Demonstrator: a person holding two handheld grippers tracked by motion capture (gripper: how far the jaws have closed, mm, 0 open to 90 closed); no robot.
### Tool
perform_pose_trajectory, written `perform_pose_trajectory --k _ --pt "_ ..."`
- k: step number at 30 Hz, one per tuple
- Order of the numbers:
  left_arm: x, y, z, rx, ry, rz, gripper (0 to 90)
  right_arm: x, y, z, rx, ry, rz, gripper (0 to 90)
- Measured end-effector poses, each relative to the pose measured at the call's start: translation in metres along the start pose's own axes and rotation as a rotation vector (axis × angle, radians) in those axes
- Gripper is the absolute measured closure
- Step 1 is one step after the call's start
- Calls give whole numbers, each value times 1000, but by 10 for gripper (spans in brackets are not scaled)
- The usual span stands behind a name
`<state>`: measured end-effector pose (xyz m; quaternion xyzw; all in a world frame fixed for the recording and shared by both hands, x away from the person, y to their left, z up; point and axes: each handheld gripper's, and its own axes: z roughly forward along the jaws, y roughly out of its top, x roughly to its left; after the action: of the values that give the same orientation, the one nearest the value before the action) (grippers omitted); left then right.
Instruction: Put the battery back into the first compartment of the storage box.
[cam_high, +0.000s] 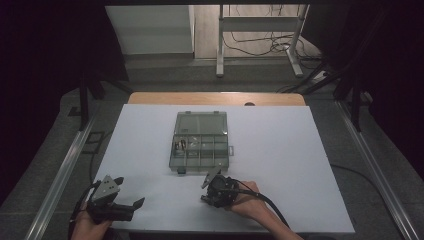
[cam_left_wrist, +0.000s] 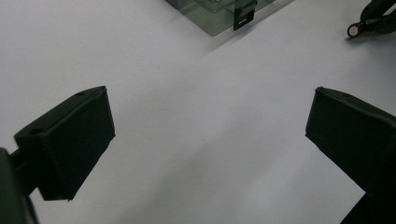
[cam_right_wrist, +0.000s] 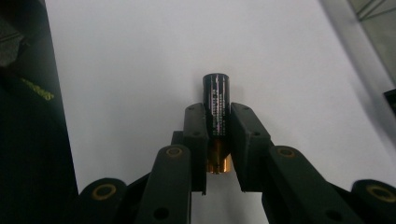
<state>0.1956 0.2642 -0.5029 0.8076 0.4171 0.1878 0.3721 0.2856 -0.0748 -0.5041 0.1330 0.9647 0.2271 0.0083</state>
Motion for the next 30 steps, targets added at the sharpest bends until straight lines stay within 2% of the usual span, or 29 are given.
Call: perform_pose_trajectory --k 3,7,16,19,20,23,30 --pt "0 0 0 -1 -1 -1 20 -3 0 -3 -13 8 34 766" --pt "0 0 0 0 0 0 20 -6 0 -7 -50 24 46 766" --pt "0 0 0 0 0 0 20 -12 1 -14 -92 5 78 766" --pt "0 0 0 2 0 1 20 -15 2 -16 -108 10 104 766" --pt "1 0 0 1 0 1 20 -18 2 -17 -130 17 127 766" --pt "1 0 0 2 -1 1 21 -21 3 -19 -150 11 142 766" --pt "0 0 1 7 2 4 22 -28 9 -23 -172 -14 153 766"
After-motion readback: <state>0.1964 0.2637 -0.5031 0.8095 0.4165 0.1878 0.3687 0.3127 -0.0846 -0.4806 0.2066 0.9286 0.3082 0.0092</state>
